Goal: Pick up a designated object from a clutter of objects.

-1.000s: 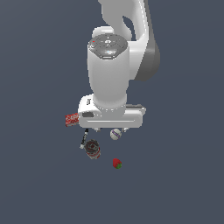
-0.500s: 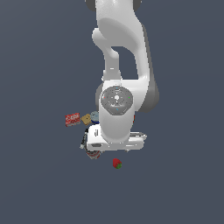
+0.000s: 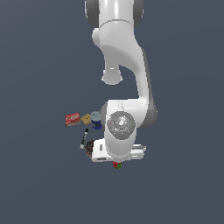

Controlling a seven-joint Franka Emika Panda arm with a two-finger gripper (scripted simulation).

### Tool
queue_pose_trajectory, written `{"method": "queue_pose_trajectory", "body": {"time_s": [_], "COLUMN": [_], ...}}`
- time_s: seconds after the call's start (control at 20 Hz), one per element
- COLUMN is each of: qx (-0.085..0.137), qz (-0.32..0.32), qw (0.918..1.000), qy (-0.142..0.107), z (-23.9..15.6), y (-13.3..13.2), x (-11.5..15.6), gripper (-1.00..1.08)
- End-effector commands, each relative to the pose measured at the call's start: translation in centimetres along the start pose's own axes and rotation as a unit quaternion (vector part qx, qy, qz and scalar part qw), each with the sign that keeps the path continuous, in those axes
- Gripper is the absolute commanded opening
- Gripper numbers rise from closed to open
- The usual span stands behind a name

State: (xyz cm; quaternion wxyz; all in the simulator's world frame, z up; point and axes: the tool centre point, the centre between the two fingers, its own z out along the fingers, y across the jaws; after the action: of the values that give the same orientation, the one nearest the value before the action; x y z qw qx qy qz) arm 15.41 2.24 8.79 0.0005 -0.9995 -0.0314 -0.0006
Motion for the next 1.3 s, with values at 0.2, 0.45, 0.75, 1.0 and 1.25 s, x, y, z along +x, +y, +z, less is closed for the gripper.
{"method": "queue_pose_trajectory", "body": {"time_s": [0.2, 0.45, 0.75, 1.0, 1.25], "qx": [0.000, 0.000, 0.000, 0.000, 0.000], "qz": [-0.003, -0.003, -0.003, -0.003, -0.003], "qw": [1.0000, 1.0000, 1.0000, 1.0000, 1.0000], "qy": [0.000, -0.001, -0.001, -0.001, -0.001], "z": [1.5, 1.8, 4.6, 6.5, 6.5], "y": [-0.2, -0.2, -0.2, -0.2, -0.2], "x": [0.4, 0.3, 0.2, 0.2, 0.4], "gripper": [1.00, 1.00, 1.00, 1.00, -1.00]}}
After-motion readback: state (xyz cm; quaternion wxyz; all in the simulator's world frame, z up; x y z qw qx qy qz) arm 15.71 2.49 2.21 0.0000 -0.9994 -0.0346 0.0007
